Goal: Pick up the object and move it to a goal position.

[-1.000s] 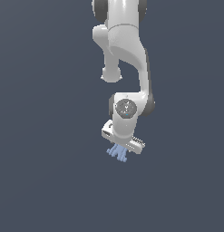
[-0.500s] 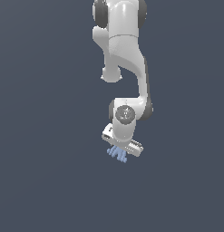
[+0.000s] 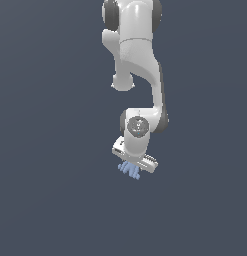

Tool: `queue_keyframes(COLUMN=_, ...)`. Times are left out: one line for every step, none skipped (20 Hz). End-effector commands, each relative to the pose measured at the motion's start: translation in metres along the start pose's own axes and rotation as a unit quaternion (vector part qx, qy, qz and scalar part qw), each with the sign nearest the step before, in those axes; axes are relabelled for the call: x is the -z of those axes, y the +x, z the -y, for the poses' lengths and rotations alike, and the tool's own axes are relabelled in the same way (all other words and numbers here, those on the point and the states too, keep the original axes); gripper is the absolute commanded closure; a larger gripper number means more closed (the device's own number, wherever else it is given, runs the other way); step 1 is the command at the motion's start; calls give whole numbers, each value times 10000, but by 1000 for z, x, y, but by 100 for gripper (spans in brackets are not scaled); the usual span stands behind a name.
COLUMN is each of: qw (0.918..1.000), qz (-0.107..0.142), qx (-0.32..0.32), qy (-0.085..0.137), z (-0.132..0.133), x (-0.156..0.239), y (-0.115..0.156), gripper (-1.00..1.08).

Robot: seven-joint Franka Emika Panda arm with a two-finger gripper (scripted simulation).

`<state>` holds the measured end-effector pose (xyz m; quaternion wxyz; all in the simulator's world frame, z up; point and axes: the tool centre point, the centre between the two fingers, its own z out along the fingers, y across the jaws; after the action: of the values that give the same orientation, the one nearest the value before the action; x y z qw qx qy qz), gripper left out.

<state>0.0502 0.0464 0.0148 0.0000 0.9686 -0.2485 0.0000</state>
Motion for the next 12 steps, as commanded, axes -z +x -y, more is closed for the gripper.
queue_keyframes(qw=10000, qz=1, qx=0, qy=0, z=0, x=0, y=0, gripper=108)
queue_keyframes(qw=10000, qz=1, qx=0, qy=0, z=0, x=0, y=-1, gripper=108)
queue_keyframes(qw=10000, qz=1, qx=0, qy=0, z=0, x=1, y=-1, gripper=108)
queue_keyframes(qw=10000, qz=1, qx=0, qy=0, z=1, x=2, y=-3, gripper=108)
queue_keyframes(qw=10000, qz=1, qx=0, qy=0, z=1, x=3, y=-4, gripper=108)
queue_keyframes(qw=10000, qz=1, qx=0, qy=0, z=1, x=4, y=-6, gripper=108)
queue_keyframes(qw=10000, qz=1, qx=0, qy=0, z=2, x=5, y=-8, gripper=108)
queue_keyframes(qw=10000, qz=1, qx=0, qy=0, z=2, x=7, y=-10, gripper=108)
queue_keyframes(qw=10000, qz=1, qx=0, qy=0, z=3, x=9, y=-13, gripper=108)
queue_keyframes(qw=10000, qz=1, qx=0, qy=0, z=4, x=11, y=-17, gripper=108)
queue_keyframes(qw=10000, qz=1, qx=0, qy=0, z=4, x=14, y=-20, gripper=108)
queue_keyframes(qw=10000, qz=1, qx=0, qy=0, z=5, x=17, y=-24, gripper=108)
